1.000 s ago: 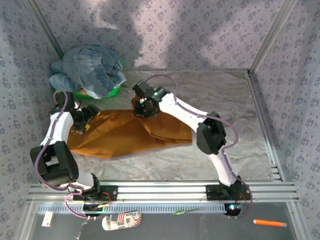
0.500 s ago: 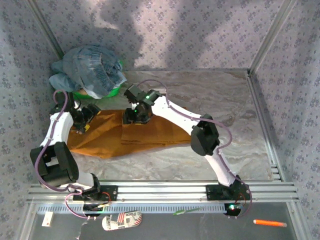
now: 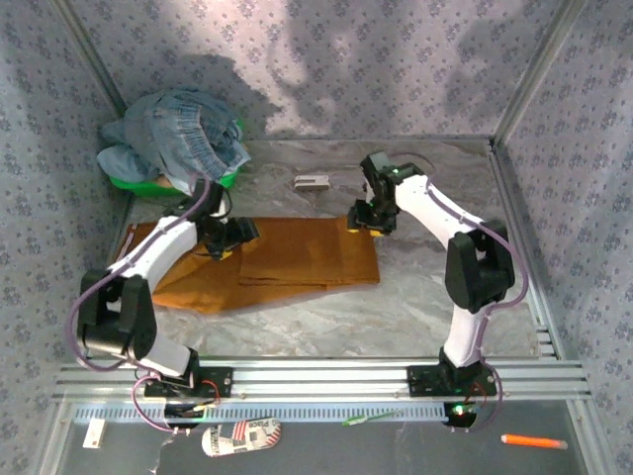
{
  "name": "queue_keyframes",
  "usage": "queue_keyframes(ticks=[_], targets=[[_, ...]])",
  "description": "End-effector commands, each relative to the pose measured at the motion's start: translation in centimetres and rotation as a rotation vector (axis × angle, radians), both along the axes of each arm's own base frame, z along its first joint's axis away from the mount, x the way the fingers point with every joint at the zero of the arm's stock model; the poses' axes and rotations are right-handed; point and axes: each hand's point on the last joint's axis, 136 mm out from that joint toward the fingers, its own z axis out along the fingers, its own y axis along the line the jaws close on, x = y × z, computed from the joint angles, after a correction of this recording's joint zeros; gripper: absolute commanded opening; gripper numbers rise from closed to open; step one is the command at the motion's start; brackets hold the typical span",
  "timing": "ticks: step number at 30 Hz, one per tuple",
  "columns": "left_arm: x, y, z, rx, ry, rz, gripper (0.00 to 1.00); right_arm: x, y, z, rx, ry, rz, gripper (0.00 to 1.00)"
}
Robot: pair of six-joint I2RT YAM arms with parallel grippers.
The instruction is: Fold and stack the trousers
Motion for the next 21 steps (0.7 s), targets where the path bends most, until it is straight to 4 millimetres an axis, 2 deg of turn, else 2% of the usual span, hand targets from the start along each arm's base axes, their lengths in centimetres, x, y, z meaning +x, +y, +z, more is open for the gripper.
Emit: queue_keyframes(ticks=[1, 4, 8, 12, 15, 18, 20, 21], targets=[[1.1, -1.0, -2.0, 0.001, 0.022, -0.034, 0.70, -0.7, -0.8, -2.7, 0.015, 0.053, 0.061, 0.55], [1.0, -0.9, -4.4, 0.017, 0.074, -0.041, 0.66, -0.8, -2.0, -5.4, -0.032, 0.092, 0.052, 0.56], [-0.1, -0.6, -7.0, 0.033, 0.130, -0.035, 0.64, -1.7, -2.6, -7.8, -0.018, 0.144, 0.065, 0.58], [-1.5, -0.2, -9.1, 0.043, 0.177, -0.031, 0.64, -2.6, -1.4, -8.5, 0.093, 0.167, 0.085, 0.59], [-2.1, 0.0, -9.8, 0.046, 0.195, -0.026, 0.63, -3.0, -0.8, -8.7, 0.157, 0.181, 0.092, 0.57], [-2.1, 0.0, -9.8, 0.044, 0.199, -0.026, 0.64, -3.2, -0.4, -8.6, 0.224, 0.192, 0.084, 0.42], [-1.7, -0.1, -9.3, 0.039, 0.190, -0.027, 0.64, -3.0, -0.2, -7.5, 0.294, 0.177, 0.058, 0.17], [-1.5, -0.1, -8.9, 0.038, 0.183, -0.028, 0.64, -2.9, -0.3, -7.0, 0.317, 0.164, 0.043, 0.11]])
